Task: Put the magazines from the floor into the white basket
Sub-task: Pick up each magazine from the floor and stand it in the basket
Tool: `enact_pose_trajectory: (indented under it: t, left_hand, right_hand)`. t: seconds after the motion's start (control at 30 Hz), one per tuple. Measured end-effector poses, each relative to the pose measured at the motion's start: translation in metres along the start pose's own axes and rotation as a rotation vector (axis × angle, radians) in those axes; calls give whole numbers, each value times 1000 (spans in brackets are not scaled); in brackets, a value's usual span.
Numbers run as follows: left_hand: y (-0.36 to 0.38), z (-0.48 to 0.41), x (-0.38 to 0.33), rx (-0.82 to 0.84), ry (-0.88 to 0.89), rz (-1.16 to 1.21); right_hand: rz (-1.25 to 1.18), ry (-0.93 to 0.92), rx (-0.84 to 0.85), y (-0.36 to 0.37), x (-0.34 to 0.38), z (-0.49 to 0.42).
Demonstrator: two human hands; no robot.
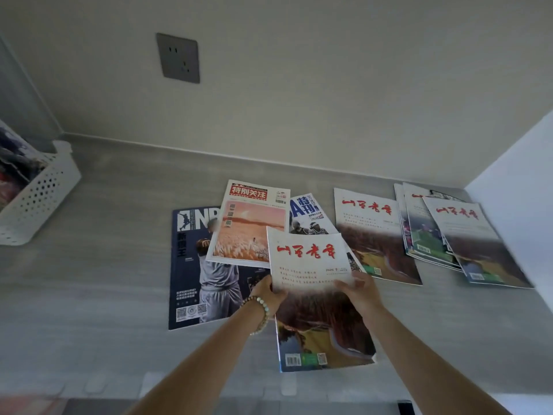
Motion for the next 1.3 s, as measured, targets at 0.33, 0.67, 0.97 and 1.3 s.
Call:
enact_pose_trajectory:
  t: [0.33,0.67,0.97,1.3]
  left_hand:
    - [-52,31,-26,13,146,289]
    - [-263,89,-28,-305,273,452]
    - [-463,174,-15,-704,407,389]
    - [-582,241,32,-1173,535,555]
  right_hand:
    - [-82,34,278,17,22,-9]
    - [-142,-229,616,185,221,27]
    - [-106,-588,621,350,396,91]
    - [-54,-921,668,501,522,141]
Point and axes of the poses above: each hand's wrist, its own z-axis away from the middle knuckle, its own y-axis out of the palm, x = y × z, the point moved 10 cm from there along -z, towards the middle knuckle, and after that the axes turned 7 degrees about x, right-handed, at the moved point
